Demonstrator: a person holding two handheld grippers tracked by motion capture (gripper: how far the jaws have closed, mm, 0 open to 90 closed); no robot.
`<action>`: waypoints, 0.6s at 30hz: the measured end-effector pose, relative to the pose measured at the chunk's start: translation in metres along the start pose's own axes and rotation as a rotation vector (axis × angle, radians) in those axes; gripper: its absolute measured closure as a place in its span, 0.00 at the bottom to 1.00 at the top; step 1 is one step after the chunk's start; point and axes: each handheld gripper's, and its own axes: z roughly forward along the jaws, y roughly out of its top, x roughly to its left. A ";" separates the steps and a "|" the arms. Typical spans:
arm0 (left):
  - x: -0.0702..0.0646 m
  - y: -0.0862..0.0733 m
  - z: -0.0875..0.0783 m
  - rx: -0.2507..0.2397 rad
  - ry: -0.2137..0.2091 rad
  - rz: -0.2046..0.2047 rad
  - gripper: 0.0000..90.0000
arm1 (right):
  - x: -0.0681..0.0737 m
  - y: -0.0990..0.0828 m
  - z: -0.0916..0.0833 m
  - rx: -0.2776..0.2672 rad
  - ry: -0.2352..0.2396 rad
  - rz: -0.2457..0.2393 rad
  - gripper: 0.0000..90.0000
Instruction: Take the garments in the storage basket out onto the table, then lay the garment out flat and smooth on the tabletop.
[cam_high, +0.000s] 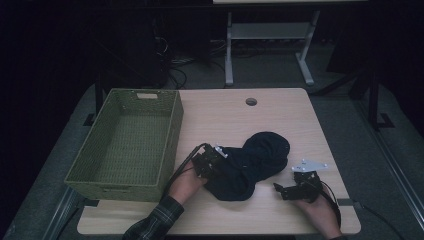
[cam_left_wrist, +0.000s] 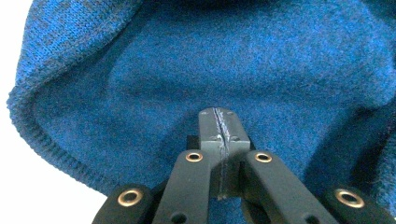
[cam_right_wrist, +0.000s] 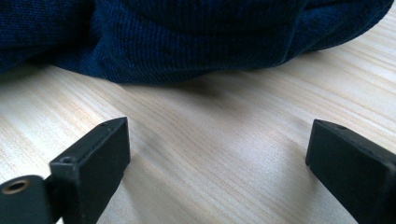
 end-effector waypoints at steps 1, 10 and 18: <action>0.000 -0.001 0.000 -0.002 -0.003 -0.001 1.00 | 0.000 0.000 0.000 -0.001 0.001 0.001 0.07; -0.002 -0.002 0.000 -0.018 0.012 -0.010 1.00 | -0.001 0.000 -0.004 0.010 0.000 0.002 0.13; 0.000 -0.004 0.001 -0.031 -0.003 -0.021 1.00 | -0.011 0.015 -0.026 -0.036 -0.017 -0.023 0.16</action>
